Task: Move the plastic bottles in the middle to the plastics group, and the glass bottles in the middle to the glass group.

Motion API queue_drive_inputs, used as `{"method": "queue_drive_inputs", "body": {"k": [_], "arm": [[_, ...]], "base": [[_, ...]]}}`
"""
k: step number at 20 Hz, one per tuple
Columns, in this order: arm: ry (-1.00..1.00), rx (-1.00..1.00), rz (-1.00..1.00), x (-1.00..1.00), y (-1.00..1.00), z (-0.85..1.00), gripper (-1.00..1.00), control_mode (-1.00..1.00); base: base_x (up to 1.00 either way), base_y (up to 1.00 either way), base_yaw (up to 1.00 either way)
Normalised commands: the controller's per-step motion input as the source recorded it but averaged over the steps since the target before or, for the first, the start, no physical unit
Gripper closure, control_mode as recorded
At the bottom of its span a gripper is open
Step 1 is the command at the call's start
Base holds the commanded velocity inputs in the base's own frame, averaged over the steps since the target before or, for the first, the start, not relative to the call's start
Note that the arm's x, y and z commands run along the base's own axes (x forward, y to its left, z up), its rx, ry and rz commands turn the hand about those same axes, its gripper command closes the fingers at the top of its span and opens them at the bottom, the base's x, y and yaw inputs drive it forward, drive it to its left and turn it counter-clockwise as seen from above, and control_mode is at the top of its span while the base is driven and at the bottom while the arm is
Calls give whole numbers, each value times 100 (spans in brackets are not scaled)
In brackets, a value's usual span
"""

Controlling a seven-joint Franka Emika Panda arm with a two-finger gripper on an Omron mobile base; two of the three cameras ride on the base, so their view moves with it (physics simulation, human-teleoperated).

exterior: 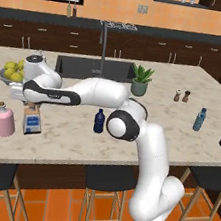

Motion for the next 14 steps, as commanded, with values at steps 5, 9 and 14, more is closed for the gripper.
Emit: {"method": "queue_drive_inputs", "body": {"k": [5, 9, 14], "arm": [[0, 0, -1, -3, -9, 0, -100, -100], [-1, 0, -2, -9, -24, 23, -100, -100], [0, 1, -1, -10, -27, 48, -100, -100]], "base": [[0, 0, 0], [0, 0, 0], [0, 0, 0]]}}
